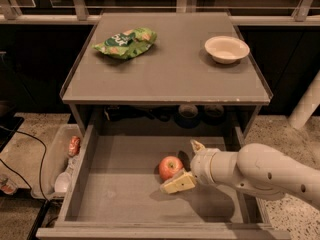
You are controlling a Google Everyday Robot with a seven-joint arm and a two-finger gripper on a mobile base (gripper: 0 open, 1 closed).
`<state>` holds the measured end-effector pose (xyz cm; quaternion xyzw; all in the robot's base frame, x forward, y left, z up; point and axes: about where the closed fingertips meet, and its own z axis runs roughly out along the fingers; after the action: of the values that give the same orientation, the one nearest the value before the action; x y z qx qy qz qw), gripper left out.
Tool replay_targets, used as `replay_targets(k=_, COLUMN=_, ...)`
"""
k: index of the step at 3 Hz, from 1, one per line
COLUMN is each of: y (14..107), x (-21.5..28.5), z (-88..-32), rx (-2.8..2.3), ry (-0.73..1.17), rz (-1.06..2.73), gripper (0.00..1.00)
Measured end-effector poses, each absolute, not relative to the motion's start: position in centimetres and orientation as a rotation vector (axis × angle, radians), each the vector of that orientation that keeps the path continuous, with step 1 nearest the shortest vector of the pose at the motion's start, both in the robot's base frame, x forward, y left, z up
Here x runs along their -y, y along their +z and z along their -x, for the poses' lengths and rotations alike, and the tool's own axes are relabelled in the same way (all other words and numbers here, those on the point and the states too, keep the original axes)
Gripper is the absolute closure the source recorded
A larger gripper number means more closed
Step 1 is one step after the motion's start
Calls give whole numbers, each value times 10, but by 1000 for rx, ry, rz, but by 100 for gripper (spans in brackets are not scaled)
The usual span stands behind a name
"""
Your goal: Pick apple from top drawer and place on counter
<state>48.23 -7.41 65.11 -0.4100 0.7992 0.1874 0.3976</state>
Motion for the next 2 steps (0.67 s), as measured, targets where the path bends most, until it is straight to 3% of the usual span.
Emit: replay_targets(k=2, y=631, x=44, z=-475, rx=-1996, ry=627, rz=960, gripper=0)
